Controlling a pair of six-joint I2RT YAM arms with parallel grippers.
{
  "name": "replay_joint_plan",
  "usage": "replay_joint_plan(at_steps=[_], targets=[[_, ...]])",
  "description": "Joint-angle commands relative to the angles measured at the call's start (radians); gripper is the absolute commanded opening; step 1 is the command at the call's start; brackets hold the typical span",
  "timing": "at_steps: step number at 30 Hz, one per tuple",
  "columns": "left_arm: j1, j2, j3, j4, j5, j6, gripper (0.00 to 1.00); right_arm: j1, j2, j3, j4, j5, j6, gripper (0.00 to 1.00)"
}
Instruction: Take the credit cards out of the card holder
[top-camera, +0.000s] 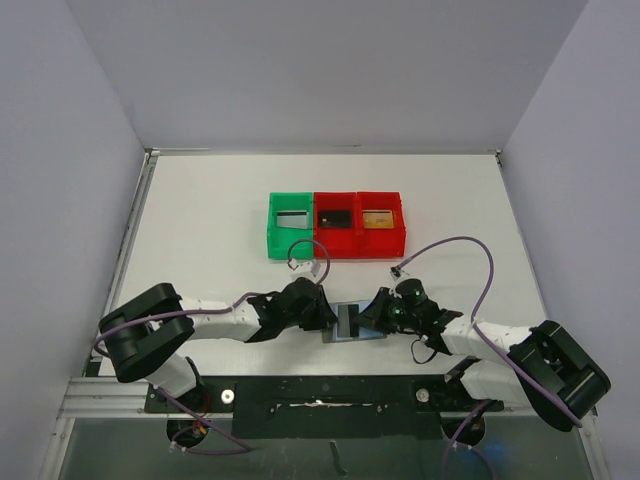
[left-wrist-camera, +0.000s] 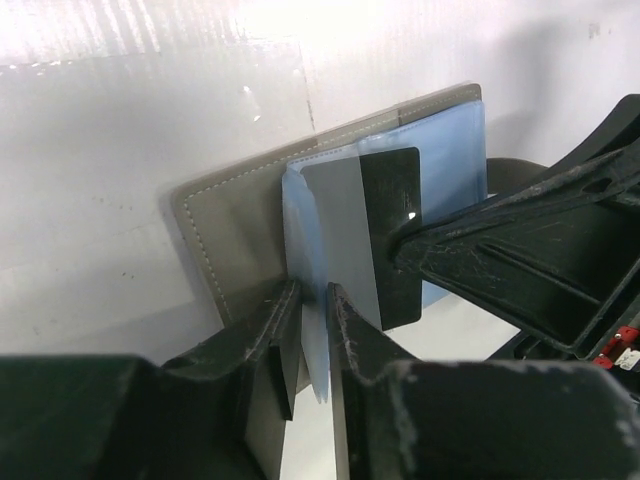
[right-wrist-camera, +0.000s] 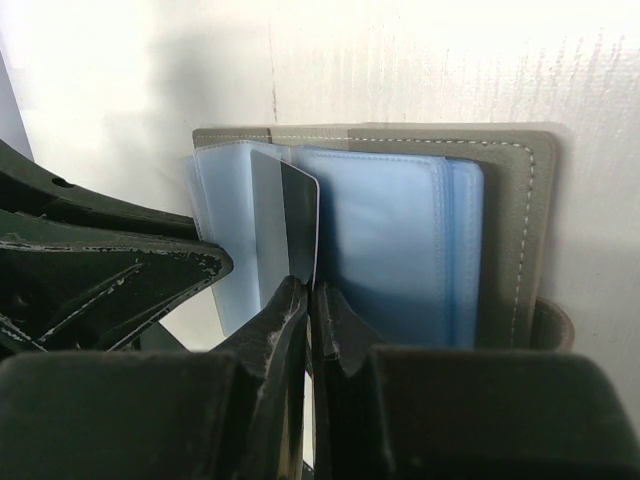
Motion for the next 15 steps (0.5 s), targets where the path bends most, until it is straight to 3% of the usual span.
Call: replay_joint_plan(at_steps=[1,5,15], targets=[[-0.015,0.027,0.055,0.041,0.038,0.025,0.12,-0.004,0.016,-0.02,-0.065,0.056,-0.03,0.0],[-0.015,0.053,0.072,-0.028,0.027,0.054,0.0,-0.005,-0.001,-0.01,-0.08,0.056,-0.034,0.0],[-0.016,0.004,0.087,-0.218,-0.088,0.108,0.0,-0.018,-0.082,0.047,-0.19,0.052,-0.088,0.0]])
